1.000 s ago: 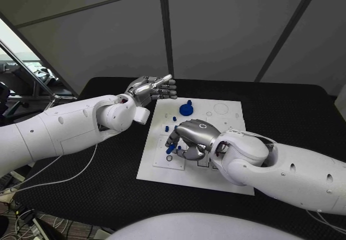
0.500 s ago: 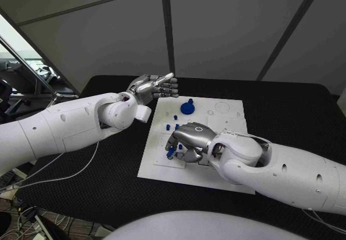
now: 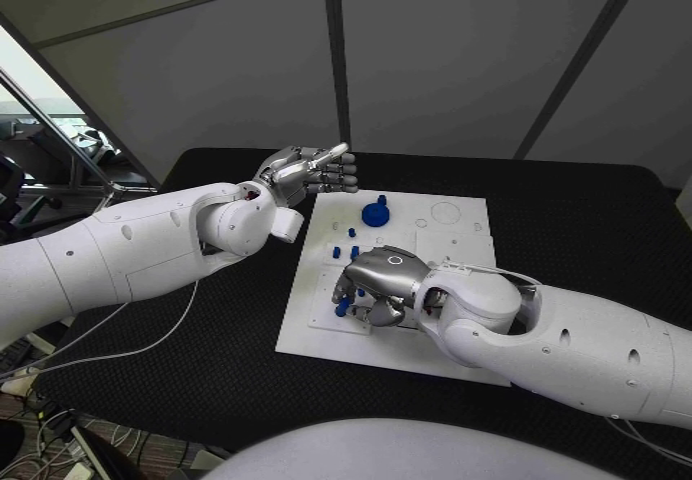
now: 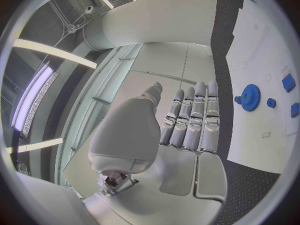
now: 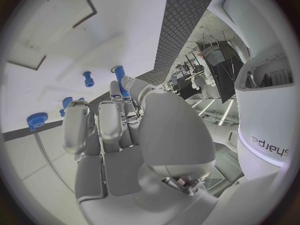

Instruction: Assemble the parts on the task board

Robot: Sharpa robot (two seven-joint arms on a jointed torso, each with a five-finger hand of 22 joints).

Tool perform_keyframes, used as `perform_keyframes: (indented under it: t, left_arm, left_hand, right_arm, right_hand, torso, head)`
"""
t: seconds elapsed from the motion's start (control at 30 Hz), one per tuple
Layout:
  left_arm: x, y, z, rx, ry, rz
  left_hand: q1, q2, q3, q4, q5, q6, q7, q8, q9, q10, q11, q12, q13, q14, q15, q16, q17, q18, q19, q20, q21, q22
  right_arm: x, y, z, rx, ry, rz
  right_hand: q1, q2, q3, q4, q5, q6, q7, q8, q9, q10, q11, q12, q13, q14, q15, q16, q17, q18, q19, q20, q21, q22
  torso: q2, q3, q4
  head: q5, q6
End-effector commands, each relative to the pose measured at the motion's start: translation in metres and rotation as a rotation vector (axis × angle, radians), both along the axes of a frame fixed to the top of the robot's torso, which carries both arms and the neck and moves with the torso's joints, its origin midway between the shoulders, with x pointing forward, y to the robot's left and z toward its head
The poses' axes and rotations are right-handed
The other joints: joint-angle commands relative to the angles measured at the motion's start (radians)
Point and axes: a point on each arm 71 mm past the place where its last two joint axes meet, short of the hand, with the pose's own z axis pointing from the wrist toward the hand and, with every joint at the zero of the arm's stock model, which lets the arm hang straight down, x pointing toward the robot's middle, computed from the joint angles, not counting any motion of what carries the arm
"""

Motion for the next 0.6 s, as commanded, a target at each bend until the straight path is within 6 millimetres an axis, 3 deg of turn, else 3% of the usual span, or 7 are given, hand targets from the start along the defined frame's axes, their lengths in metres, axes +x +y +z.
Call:
perform_keyframes:
  t: [0.03, 0.6]
  left_arm:
    - [0.0, -0.001, 0.0016, -0.006, -0.005, -0.013]
    - [-0.0004, -0.0005, 0.0017, 0.0, -0.006, -0.017]
  left_hand:
    - [0.004, 0.009, -0.007, 0.001, -0.001, -0.002, 0.003, 0.003, 0.0, -0.01, 0.0, 0.007, 0.0, 0.003, 0.001, -0.003, 0.001, -0.013, 0.003, 0.001, -0.002, -0.001]
    - [0.004, 0.009, -0.009, 0.001, -0.001, -0.003, 0.003, 0.002, 0.0, -0.011, 0.0, 0.007, 0.0, 0.003, 0.001, -0.004, 0.002, -0.013, 0.002, 0.001, -0.002, -0.002]
  right_arm:
    - [0.0005, 0.0003, -0.0006, -0.037, -0.034, -0.003]
    - [-0.0021, 0.0072, -0.0044, -0.071, -0.05, 0.0]
  right_hand:
    - [-0.012, 0.001, 0.005, 0.0, 0.007, 0.008, -0.003, 0.004, 0.001, 0.006, 0.0, -0.006, 0.002, 0.032, -0.003, 0.004, -0.002, -0.019, 0.002, 0.001, 0.003, 0.087]
    - [-0.018, -0.001, 0.003, 0.001, 0.011, 0.007, -0.003, 0.002, 0.0, 0.007, 0.0, -0.011, 0.001, 0.03, -0.003, 0.004, -0.006, -0.018, -0.001, 0.001, 0.0, 0.085]
  torso:
    - [0.0, -0.0004, 0.0005]
    - [0.0, -0.0002, 0.0003]
  head:
    - [0.0, 0.0]
    - [0.0, 0.0]
